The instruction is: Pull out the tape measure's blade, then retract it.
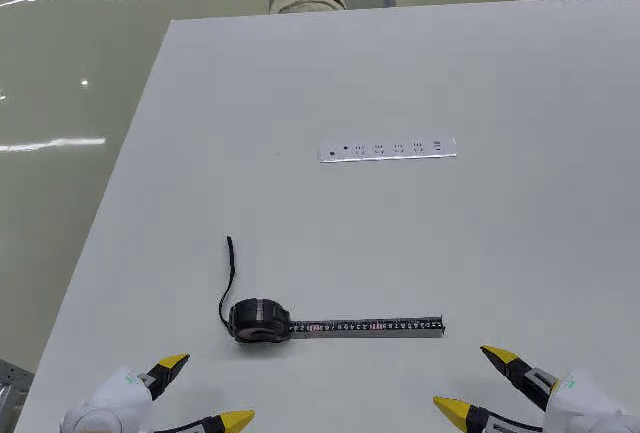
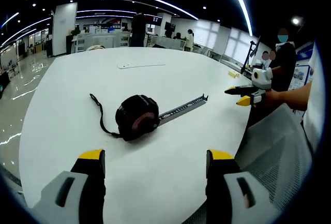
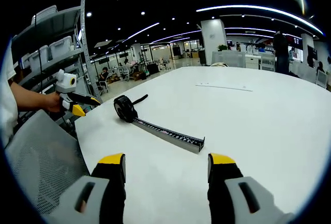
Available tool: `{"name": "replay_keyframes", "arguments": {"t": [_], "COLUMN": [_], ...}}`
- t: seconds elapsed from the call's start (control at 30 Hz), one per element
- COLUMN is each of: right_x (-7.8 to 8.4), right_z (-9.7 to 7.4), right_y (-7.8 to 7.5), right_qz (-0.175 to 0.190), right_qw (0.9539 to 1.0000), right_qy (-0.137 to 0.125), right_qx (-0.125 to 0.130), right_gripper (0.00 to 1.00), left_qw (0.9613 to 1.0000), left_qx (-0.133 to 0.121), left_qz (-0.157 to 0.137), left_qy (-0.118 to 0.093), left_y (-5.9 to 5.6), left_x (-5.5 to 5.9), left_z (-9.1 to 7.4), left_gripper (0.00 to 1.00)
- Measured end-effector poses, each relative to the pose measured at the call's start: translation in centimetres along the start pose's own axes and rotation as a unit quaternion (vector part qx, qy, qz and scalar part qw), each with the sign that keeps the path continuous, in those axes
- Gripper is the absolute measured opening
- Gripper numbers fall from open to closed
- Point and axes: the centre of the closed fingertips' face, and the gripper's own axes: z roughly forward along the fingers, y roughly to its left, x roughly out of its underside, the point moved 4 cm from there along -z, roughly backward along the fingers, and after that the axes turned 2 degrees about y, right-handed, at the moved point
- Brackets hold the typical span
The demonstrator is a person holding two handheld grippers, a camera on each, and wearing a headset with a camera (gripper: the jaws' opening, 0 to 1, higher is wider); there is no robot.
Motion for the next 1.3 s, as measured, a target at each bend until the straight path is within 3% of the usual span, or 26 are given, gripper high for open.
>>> {"name": "replay_keyframes", "arguments": {"t": [0.27,0.5,0.8,1.3], "right_x": [0.2,0.6,0.6,0.7], "right_z": [-1.2,-1.9,-2.3,-2.2], "right_y": [0.8,1.2,1.3,1.3], "right_qz": [-0.002,-0.003,-0.004,-0.003], "right_qw": [0.9999,0.9998,0.9997,0.9996], "right_qy": [-0.010,-0.011,-0.015,-0.014], "right_qx": [0.009,0.014,0.021,0.024], "right_gripper": [0.65,0.65,0.65,0.65], "left_qw": [0.9999,0.9994,0.9993,0.9995], "left_qx": [0.001,-0.011,-0.015,-0.010], "left_qz": [-0.009,-0.026,-0.028,-0.026], "left_qy": [-0.009,-0.022,-0.020,-0.018], "left_y": [-0.8,-0.4,-0.4,-0.5], "left_x": [0.6,1.0,1.5,1.2], "left_z": [-0.7,-1.6,-1.8,-1.5], "left_gripper": [0.78,0.78,0.78,0.78]}}
